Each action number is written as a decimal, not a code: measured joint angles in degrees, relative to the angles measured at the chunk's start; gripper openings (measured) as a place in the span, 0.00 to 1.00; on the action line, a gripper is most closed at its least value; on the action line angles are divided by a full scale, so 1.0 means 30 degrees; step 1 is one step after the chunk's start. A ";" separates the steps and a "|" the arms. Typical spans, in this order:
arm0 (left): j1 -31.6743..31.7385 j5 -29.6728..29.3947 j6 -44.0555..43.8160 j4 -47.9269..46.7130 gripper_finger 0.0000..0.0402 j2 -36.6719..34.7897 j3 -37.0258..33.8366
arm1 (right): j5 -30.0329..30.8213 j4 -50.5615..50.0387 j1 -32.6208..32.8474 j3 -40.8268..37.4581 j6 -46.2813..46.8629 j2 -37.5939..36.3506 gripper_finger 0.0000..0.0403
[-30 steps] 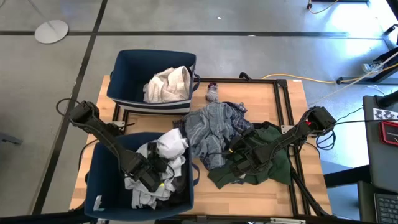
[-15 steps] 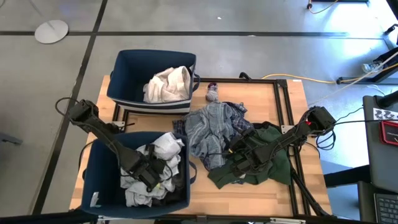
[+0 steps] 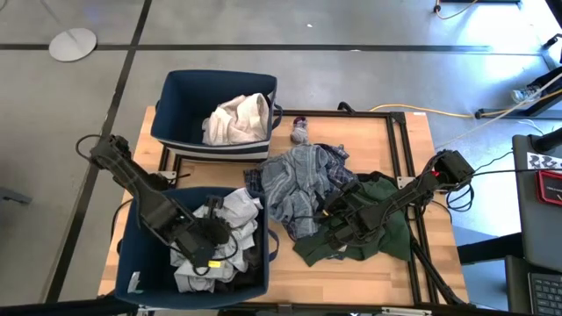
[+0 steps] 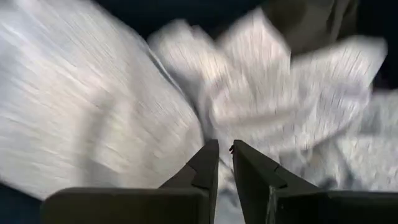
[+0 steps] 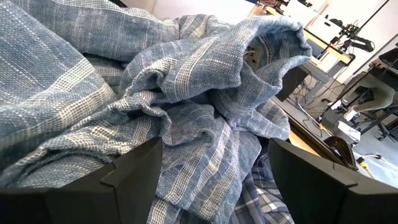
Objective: Sort clothes
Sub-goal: Put the light blue patient gown into the bottom blue laundry organizer, then put the light blue long sleeve into the bottom blue laundry organizer
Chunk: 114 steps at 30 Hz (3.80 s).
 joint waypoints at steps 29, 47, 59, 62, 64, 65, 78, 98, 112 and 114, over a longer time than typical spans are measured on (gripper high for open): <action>0.0137 -1.0361 -0.1229 0.2965 0.10 -0.0273 -0.4137 | 0.0000 0.0239 0.0000 0.0007 -0.0109 0.0004 0.72; -0.0216 -0.7358 -0.1918 0.9790 0.10 -0.0299 -1.0520 | 0.0000 0.0291 0.0000 0.0007 -0.0182 0.0007 0.72; -0.0194 -0.6243 0.0192 0.9404 0.10 -0.0277 -0.8943 | 0.0001 0.0291 0.0000 0.0007 -0.0189 0.0007 0.72; -0.0216 -0.6237 0.0691 0.8357 0.10 -0.0281 -0.7461 | 0.0004 0.0299 0.0000 0.0007 -0.0189 0.0007 0.72; -0.0216 -0.6260 0.0777 0.7380 0.10 -0.0280 -0.6482 | 0.0005 0.0299 0.0000 0.0007 -0.0189 0.0007 0.72; -0.0216 -0.6302 0.0777 0.6833 0.10 -0.0285 -0.5946 | 0.0000 0.0291 0.0000 0.0007 -0.0189 0.0007 0.72; -0.2176 -0.8724 0.0188 0.3457 0.10 -0.2074 -0.2907 | 0.0000 0.0291 0.0000 0.0007 -0.0189 0.0007 0.72; -0.5836 -1.3218 -0.6983 -0.1190 0.10 -0.4991 -0.3018 | -0.1502 -0.1450 0.0298 0.1165 -0.0761 -0.0486 0.72; -0.5848 -1.3157 -0.7106 -0.1190 0.10 -0.4991 -0.3023 | -0.6157 -0.3304 0.0607 0.3930 -0.8624 -0.4565 0.72; -0.5848 -1.3143 -0.6976 -0.1189 0.10 -0.4991 -0.3023 | -0.6074 -0.3623 0.0362 0.3801 -0.8573 -0.5308 0.72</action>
